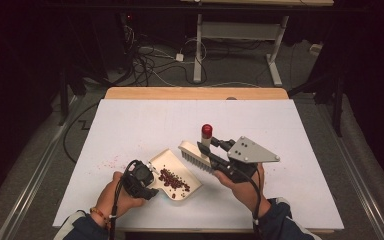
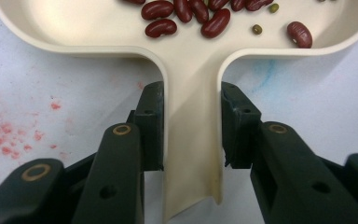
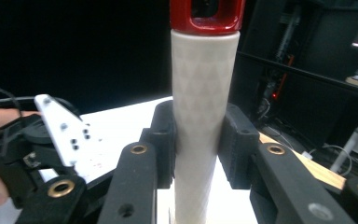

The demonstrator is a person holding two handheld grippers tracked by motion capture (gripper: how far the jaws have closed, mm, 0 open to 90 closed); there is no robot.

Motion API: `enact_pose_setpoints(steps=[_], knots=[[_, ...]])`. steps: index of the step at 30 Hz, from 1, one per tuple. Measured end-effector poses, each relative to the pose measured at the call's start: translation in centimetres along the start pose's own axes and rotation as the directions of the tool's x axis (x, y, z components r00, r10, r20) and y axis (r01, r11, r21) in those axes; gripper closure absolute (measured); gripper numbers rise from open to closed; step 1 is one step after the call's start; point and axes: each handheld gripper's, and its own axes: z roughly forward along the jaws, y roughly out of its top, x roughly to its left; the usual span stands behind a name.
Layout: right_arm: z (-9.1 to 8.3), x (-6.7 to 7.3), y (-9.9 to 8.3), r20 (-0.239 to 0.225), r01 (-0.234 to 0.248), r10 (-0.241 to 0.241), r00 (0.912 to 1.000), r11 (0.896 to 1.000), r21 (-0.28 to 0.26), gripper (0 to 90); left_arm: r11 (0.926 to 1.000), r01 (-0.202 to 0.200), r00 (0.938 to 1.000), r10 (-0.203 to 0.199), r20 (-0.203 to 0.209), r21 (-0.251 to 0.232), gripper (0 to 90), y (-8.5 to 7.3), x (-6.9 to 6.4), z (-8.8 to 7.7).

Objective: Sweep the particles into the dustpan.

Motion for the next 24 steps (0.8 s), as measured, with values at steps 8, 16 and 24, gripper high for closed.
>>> enact_pose_setpoints(steps=[8,16,24], knots=[[-1.0,-2.4,-0.1,0.057,-0.029,0.028,0.9980,0.999,0.021,70.1,0.9998,0.019,0.9997,-0.019,-0.015,-0.010,63.9,-0.3,0.5,-0.1],[-2.8,-4.9,-0.3,0.076,-0.072,0.069,0.9947,0.997,0.041,70.0,0.9972,0.066,0.9974,-0.067,-0.025,-0.036,63.9,-1.3,1.8,-0.4],[-5.7,-7.7,-0.9,0.133,-0.104,0.094,0.9866,0.992,0.068,70.0,0.9928,0.103,0.9940,-0.105,-0.028,-0.061,63.8,-1.8,2.8,-0.5]])
